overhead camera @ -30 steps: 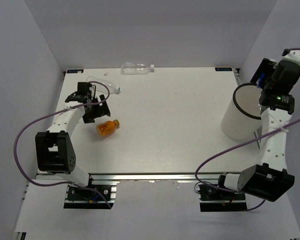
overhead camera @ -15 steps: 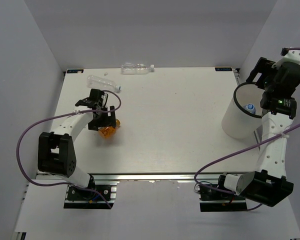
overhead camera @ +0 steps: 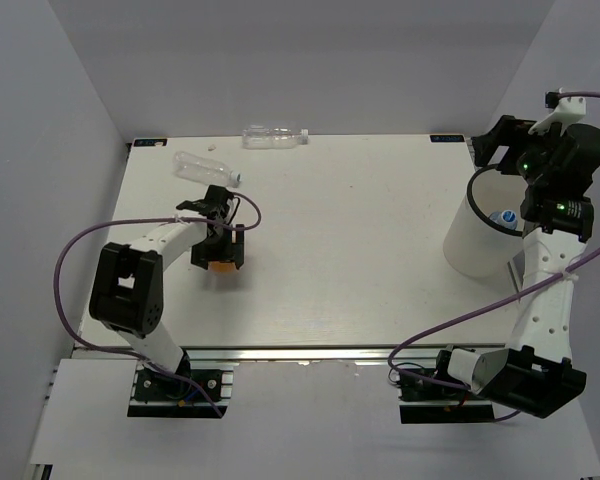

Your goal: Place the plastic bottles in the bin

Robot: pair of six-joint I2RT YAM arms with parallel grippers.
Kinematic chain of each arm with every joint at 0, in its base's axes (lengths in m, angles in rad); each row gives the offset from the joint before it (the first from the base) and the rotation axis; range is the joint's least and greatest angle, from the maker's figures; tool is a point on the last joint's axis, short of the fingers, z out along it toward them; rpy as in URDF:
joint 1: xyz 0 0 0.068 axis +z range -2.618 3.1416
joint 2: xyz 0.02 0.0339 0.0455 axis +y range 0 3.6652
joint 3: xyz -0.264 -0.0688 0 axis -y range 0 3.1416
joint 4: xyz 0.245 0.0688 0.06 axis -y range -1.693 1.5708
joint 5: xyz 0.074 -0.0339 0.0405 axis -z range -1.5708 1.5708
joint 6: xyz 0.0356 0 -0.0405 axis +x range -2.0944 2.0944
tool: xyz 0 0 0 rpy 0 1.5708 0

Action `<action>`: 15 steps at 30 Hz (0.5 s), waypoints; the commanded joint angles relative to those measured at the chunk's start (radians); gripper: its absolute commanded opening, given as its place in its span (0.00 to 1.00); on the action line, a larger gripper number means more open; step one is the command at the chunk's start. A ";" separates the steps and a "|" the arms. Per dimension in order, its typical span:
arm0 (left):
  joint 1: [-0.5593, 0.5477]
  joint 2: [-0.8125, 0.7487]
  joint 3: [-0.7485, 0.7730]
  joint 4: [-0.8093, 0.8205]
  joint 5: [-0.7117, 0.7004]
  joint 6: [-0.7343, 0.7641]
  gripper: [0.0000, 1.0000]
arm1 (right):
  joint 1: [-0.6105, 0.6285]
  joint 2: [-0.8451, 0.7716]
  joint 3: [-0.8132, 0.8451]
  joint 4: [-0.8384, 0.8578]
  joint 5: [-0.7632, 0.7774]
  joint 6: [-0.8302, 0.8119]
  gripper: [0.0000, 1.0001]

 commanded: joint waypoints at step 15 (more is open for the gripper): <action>-0.007 0.133 0.158 0.018 -0.097 -0.066 0.83 | 0.054 -0.043 -0.038 0.077 -0.134 0.007 0.89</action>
